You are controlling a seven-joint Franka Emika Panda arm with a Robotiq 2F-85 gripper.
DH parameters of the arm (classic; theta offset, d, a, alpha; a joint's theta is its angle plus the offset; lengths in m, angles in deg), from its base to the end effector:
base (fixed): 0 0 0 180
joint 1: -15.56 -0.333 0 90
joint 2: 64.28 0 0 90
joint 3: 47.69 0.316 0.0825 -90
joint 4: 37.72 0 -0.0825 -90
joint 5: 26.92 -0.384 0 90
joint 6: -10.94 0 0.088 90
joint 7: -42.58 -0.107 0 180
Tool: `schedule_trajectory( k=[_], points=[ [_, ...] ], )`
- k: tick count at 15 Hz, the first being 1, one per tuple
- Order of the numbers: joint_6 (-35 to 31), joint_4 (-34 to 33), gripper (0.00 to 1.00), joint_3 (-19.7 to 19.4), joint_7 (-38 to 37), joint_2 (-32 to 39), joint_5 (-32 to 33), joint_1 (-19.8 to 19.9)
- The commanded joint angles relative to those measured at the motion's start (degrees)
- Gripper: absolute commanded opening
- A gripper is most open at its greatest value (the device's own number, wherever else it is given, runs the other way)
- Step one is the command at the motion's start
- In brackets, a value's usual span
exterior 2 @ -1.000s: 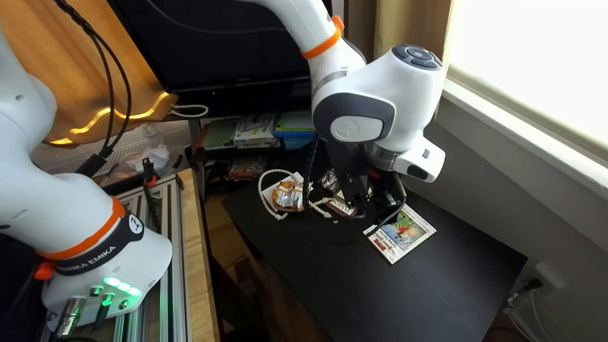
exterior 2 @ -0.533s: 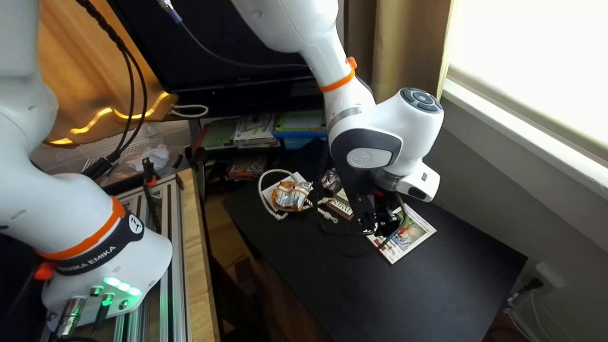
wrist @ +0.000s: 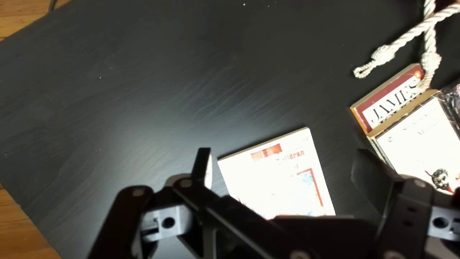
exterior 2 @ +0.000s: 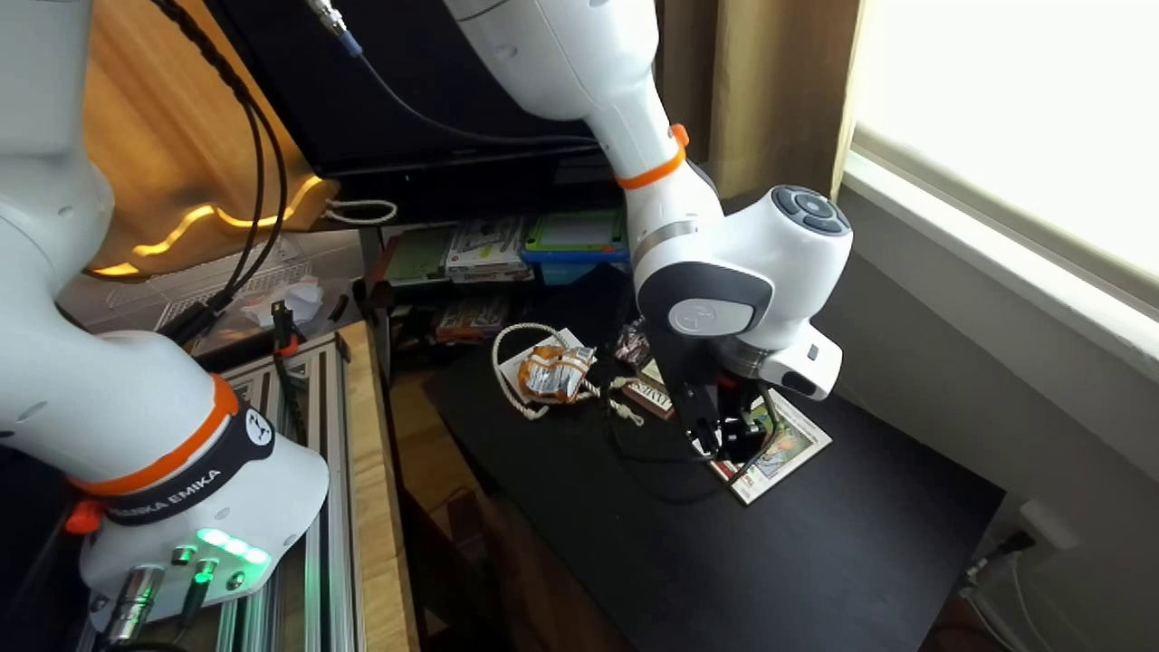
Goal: Pick up the book on the right of the table and put it on top of the two stacked books
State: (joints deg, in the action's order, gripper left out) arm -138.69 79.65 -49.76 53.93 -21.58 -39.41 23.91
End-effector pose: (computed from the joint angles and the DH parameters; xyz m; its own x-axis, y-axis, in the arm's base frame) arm 0.5400 -0.1057 0.0554 0.9717 -0.1640 -0.1698 -0.1802 -0.9800 -0.0849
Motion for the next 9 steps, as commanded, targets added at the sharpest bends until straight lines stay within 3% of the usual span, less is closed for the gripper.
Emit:
schedule_trajectory(
  k=[1, 9],
  points=[
    [1.4, -5.8, 1.0, 2.2, 1.4, 7.2, 1.8, 3.7],
    [-2.6, -15.4, 1.0, 4.3, 4.6, 19.5, 3.5, 7.4]
  ],
)
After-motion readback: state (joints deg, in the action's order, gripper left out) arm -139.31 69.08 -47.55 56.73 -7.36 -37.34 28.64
